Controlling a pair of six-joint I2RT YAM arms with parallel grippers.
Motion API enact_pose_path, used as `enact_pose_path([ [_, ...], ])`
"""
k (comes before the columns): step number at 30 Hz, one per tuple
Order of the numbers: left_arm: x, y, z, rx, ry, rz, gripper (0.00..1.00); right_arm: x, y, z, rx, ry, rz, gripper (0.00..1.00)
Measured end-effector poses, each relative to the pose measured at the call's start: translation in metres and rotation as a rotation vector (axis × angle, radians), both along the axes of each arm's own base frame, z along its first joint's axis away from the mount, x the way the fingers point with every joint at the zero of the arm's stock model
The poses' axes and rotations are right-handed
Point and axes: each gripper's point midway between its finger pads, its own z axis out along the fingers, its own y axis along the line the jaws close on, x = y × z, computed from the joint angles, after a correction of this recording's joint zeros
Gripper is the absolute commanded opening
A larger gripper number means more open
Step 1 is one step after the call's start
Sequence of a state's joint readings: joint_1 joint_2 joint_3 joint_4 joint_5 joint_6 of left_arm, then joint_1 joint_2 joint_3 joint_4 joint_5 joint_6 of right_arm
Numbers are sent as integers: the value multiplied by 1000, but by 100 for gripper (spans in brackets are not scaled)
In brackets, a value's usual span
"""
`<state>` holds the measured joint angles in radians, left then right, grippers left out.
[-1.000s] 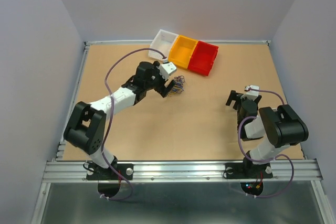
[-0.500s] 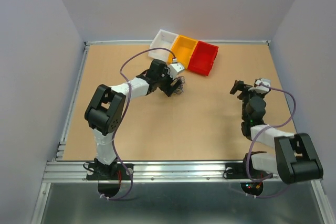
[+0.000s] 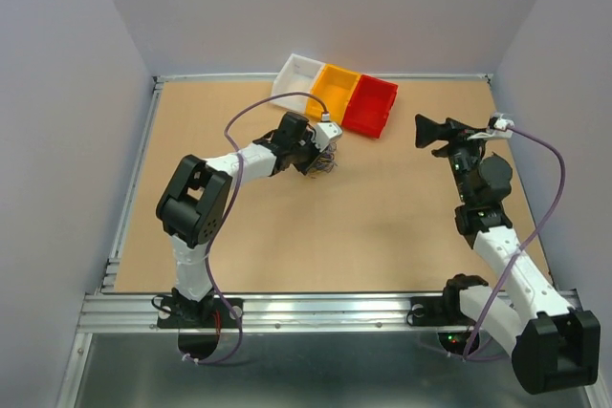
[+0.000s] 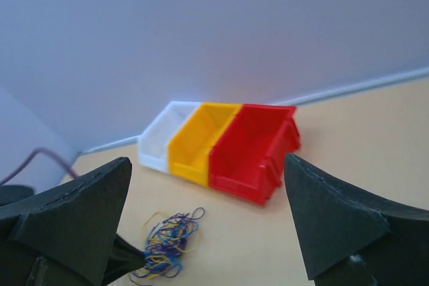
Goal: Untangle the cables
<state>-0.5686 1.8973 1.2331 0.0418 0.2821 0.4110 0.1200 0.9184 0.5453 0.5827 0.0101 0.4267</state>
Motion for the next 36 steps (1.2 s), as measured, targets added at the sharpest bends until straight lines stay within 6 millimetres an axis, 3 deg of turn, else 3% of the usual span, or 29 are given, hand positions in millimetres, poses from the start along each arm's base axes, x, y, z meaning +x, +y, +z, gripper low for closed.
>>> enact_pose_path([
  [1, -1, 0, 0, -1, 4, -3, 0, -5, 5, 7, -4, -25, 33, 100],
  [3, -3, -1, -1, -4, 9, -14, 0, -9, 14, 14, 4, -47, 82, 96],
  [5, -5, -2, -1, -9, 18, -21, 0, -7, 26, 8, -13, -32, 141, 90],
  [8, -9, -5, -1, -24, 34, -42, 0, 19, 51, -21, -56, 85, 267, 90],
  [11, -15, -9, 0, -45, 50, -73, 0, 39, 74, -69, -70, 235, 350, 88],
  [15, -33, -11, 7, -83, 76, -120, 0, 36, 104, -128, -82, 396, 455, 80],
  [20, -47, -11, 26, -146, 72, -166, 0, 28, 133, -169, -97, 493, 539, 77],
  [30, -51, -10, 37, -197, 71, -197, 0, 8, 184, -205, -166, 507, 731, 75],
  [36, -53, -11, 37, -203, 75, -207, 0, 7, 207, -215, -227, 490, 812, 74],
])
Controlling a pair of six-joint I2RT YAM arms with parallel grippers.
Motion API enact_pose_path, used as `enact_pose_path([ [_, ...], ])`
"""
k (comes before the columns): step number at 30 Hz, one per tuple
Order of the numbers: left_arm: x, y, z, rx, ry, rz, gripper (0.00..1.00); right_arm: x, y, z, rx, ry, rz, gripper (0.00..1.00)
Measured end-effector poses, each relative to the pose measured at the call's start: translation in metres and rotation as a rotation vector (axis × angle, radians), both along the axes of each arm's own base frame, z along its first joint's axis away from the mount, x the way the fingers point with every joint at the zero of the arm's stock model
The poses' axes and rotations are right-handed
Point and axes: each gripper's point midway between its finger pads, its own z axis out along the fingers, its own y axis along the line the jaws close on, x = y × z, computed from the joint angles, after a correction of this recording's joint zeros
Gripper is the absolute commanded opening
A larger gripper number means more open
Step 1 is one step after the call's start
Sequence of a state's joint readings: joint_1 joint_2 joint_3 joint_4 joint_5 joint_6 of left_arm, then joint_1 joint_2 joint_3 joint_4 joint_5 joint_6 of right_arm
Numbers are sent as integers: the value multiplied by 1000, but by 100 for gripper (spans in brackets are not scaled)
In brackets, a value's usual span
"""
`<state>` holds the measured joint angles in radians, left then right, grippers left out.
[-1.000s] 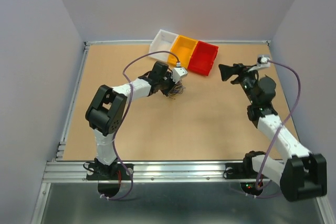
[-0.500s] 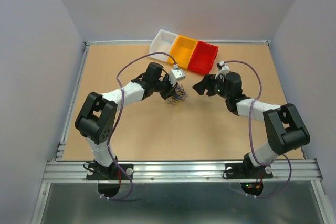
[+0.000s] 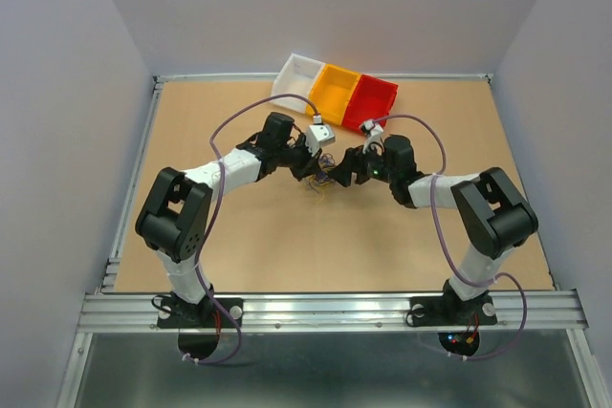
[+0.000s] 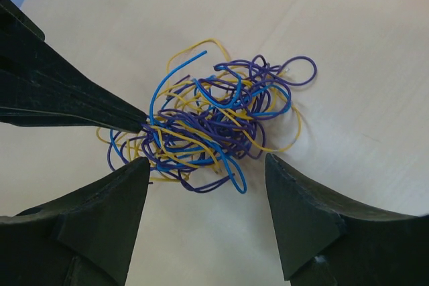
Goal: Untangle the cables
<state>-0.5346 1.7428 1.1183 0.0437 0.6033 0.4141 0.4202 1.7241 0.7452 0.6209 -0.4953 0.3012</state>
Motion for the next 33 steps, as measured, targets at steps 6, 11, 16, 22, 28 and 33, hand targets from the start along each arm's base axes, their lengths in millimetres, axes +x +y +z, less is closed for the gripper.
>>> enact_pose_path([
  [6, -3, -2, 1, -9, 5, -22, 0, 8, 16, 2, -12, -61, 40, 22],
  [11, -5, 1, 4, -8, -11, -16, 0, 11, 18, 1, -19, -73, 40, 1],
  [16, 2, 19, 25, -9, -88, 86, 0, 5, -1, 23, -17, -114, -55, 0],
  [22, 26, 41, 65, -65, -190, 230, 0, -6, -23, 74, 36, -215, -169, 0],
  [28, 43, 67, 76, -77, -231, 400, 0, -9, -55, 76, 31, -198, -358, 0],
  [33, 66, 104, 79, -97, -219, 542, 0, -10, -89, 84, 19, -194, -538, 1],
])
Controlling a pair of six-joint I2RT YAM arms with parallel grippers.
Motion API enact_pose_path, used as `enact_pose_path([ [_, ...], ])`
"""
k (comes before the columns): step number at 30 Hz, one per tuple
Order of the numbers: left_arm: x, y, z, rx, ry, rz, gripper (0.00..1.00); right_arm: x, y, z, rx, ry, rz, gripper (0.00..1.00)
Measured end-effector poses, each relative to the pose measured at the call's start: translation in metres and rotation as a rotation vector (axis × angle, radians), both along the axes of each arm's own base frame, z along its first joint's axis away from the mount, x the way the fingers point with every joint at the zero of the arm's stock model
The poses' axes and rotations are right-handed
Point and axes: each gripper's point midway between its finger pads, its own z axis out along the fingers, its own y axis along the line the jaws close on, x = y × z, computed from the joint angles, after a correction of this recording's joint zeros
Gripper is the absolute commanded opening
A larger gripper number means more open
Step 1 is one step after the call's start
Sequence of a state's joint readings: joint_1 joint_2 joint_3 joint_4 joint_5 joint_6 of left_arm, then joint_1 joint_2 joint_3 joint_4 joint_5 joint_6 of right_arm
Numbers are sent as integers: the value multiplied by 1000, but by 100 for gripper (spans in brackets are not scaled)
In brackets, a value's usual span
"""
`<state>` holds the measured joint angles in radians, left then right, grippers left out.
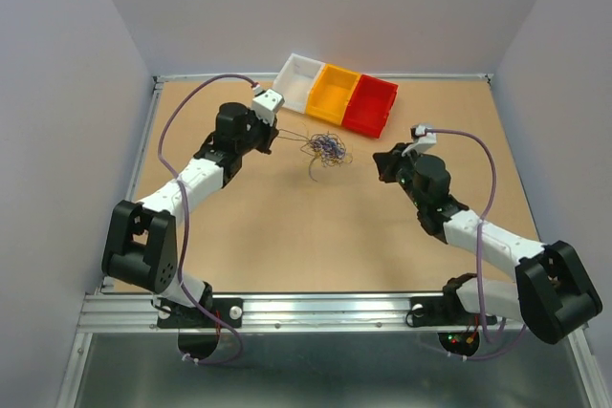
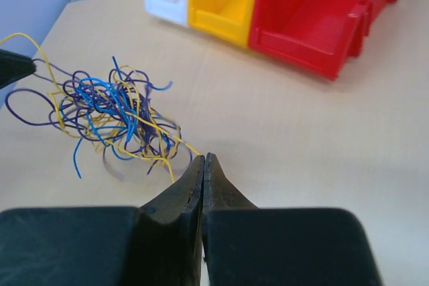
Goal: Untangle the cables
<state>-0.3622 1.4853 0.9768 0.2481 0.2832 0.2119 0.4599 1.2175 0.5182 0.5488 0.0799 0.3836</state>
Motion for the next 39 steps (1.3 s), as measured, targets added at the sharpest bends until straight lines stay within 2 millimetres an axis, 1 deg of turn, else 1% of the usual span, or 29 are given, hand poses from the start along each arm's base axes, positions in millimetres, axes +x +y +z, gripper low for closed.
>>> enact_pose_path([
  [1, 2, 4, 1, -5, 0, 12, 0, 0, -7, 3, 1, -6, -36, 0],
  [2, 3, 6, 1, -10, -1, 13, 0, -1, -10, 5, 2, -9, -47, 0],
  [3, 3, 6, 2, -18, -1, -2, 0, -2, -10, 6, -1, -11, -47, 3],
  [5, -1, 1, 3, -30, 1, -42, 0, -4, -8, 5, -14, -11, -27, 21],
  [7, -8, -10, 3, -37, 0, -105, 0, -10, 2, 2, -28, -3, 45, 44],
  [8, -12, -16, 3, -33, -4, -135, 0, -14, 8, 0, -29, 0, 91, 61],
  [9, -17, -23, 3, -29, -8, -172, 0, -16, 13, -1, -39, -6, 128, 68],
  [11, -28, -36, 0, -20, -14, -234, 0, -22, 25, -5, -43, -1, 209, 81],
  [14, -47, -49, -4, -7, -15, -317, 0, -28, 40, -11, -51, -7, 312, 85],
  [17, -58, -56, -2, -5, -25, -373, 0, -31, 52, -23, -62, 0, 396, 86],
  [19, -60, -58, 1, -4, -39, -392, 0, -30, 59, -39, -75, 27, 436, 86],
  [21, -60, -58, 2, -1, -46, -398, 0, -24, 65, -58, -95, 70, 461, 85],
  [24, -60, -58, 3, 4, -51, -400, 0, -9, 75, -75, -118, 98, 484, 85],
  [29, -59, -57, 2, 11, -55, -399, 0, 19, 95, -75, -130, 64, 519, 83],
  [30, -59, -57, 2, 13, -55, -397, 0, 25, 101, -76, -132, 57, 531, 83],
  [34, -56, -54, -1, 24, -52, -376, 0, 33, 123, -79, -135, 40, 570, 80],
  [37, -53, -52, -6, 35, -41, -359, 0, 37, 137, -86, -139, 42, 591, 56],
  [38, -52, -51, -8, 39, -37, -354, 0, 37, 141, -90, -144, 44, 598, 38],
  [39, -51, -51, -10, 43, -33, -348, 0, 38, 143, -93, -146, 50, 600, 27],
])
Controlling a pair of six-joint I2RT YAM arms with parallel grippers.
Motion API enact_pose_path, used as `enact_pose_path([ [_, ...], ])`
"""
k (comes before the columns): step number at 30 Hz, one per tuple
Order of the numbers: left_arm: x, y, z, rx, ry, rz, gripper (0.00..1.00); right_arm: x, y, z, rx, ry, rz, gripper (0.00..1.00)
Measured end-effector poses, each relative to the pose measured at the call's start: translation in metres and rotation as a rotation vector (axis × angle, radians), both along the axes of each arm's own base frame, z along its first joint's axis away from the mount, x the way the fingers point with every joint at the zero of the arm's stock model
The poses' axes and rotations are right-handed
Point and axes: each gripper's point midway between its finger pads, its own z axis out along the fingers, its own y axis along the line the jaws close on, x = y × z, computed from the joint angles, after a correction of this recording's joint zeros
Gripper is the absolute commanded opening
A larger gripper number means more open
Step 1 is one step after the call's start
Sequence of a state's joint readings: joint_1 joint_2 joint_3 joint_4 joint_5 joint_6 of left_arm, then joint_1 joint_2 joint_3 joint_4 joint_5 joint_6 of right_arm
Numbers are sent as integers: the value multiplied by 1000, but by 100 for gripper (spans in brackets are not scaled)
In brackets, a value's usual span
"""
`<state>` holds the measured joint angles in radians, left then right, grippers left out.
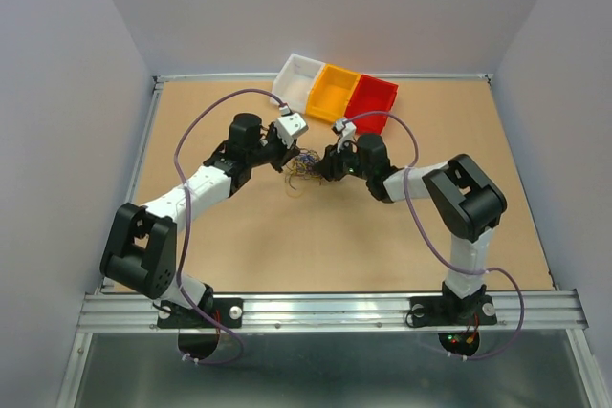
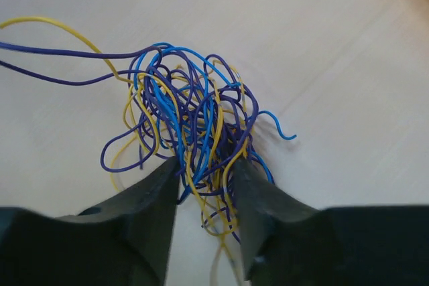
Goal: Untangle the cables
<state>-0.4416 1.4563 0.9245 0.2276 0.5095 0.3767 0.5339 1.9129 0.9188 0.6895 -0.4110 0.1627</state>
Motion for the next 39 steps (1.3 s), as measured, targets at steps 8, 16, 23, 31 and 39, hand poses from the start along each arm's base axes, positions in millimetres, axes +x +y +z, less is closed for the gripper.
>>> enact_pose_path([
  [8, 13, 12, -9, 47, -7, 90, 56, -8, -4, 0, -4, 6, -5, 0],
  [16, 19, 14, -7, 52, -39, 97, 75, -47, -18, 59, 85, -62, 23, 0],
  [23, -4, 5, -3, 23, -55, -23, 75, -63, -11, 77, 117, -69, 68, 1],
  [31, -29, -14, 5, 13, -102, -171, 69, -75, -2, 74, 110, -44, 102, 1],
  [39, -39, -28, -21, 68, -62, -233, 35, -80, -5, 77, 111, -43, 103, 1],
])
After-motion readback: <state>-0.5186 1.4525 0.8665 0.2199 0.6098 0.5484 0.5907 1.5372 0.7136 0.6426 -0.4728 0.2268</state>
